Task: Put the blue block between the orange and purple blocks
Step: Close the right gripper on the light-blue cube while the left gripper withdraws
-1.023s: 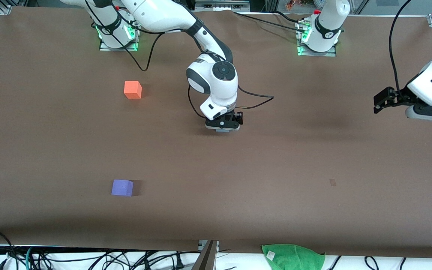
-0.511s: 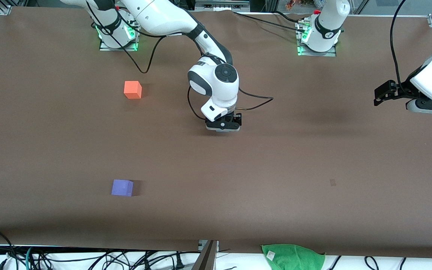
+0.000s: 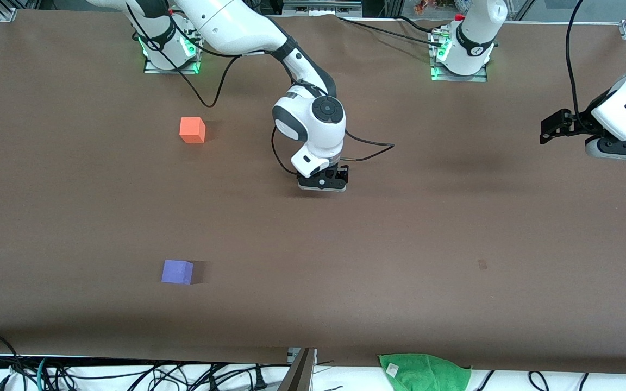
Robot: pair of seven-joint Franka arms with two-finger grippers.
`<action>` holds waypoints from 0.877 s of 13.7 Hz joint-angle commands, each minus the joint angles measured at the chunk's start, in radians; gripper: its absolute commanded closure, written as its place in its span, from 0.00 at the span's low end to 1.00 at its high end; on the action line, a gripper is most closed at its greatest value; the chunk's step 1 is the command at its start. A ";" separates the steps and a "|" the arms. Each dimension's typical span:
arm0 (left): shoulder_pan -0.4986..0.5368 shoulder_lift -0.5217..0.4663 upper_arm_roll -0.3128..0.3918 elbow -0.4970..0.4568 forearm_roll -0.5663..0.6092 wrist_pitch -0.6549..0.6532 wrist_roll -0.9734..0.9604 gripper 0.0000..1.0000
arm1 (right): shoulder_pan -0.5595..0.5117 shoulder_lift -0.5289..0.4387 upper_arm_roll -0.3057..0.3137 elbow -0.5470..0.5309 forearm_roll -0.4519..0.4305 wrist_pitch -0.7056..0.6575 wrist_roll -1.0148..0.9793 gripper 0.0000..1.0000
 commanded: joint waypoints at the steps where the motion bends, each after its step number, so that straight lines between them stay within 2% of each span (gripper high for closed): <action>1: 0.008 -0.021 0.000 0.001 -0.030 -0.024 -0.002 0.00 | 0.012 0.014 -0.010 0.020 -0.016 0.011 0.014 0.48; 2: 0.008 -0.022 0.002 0.001 -0.030 -0.024 -0.002 0.00 | 0.010 0.014 -0.010 0.020 -0.016 0.011 0.011 0.59; 3: 0.008 -0.022 0.002 0.001 -0.030 -0.024 0.001 0.00 | 0.012 0.012 -0.010 0.020 -0.015 0.010 0.011 0.62; 7: 0.011 -0.039 0.005 0.001 -0.030 -0.032 0.005 0.00 | -0.016 -0.023 -0.010 0.020 -0.003 -0.025 -0.010 0.63; 10: 0.011 -0.036 0.005 0.001 -0.030 -0.027 0.005 0.00 | -0.074 -0.103 -0.010 0.022 0.011 -0.177 -0.118 0.63; 12: 0.011 -0.038 0.003 0.003 -0.030 -0.027 0.005 0.00 | -0.138 -0.166 -0.010 0.020 0.084 -0.274 -0.267 0.63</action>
